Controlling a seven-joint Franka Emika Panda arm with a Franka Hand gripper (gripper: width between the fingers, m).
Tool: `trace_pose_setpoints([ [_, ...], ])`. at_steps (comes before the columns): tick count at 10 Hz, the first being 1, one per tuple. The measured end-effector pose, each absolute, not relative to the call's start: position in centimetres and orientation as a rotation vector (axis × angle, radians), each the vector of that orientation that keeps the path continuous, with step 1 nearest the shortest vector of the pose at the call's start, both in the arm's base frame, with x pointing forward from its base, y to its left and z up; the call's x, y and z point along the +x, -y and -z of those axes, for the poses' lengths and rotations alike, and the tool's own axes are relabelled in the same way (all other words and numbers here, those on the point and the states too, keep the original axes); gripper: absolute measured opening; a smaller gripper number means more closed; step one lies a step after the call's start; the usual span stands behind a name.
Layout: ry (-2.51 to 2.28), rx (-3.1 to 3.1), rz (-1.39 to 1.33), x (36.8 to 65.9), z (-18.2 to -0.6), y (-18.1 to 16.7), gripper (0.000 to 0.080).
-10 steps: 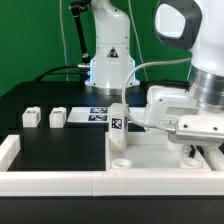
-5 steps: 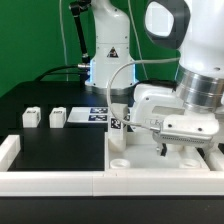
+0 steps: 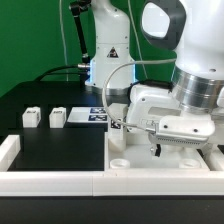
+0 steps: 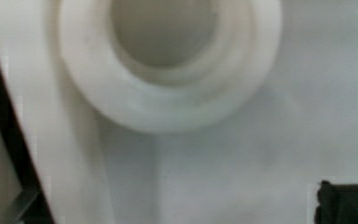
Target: Assemble square table
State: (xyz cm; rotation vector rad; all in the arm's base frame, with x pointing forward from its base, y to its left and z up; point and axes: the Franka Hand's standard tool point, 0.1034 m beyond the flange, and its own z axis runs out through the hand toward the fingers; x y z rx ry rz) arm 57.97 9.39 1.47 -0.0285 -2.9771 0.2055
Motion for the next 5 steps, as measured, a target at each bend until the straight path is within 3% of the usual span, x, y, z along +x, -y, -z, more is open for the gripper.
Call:
trace_pose_setpoints([
  [1, 2.998, -0.040, -0.211, 58.5, -2.7, -9.5, 0.0648],
  [4, 3.069, -0.093, -0.297, 60.0, -10.1, -6.5, 0.0648],
  [5, 3.090, -0.110, -0.310, 60.5, -11.8, -4.9, 0.0648],
])
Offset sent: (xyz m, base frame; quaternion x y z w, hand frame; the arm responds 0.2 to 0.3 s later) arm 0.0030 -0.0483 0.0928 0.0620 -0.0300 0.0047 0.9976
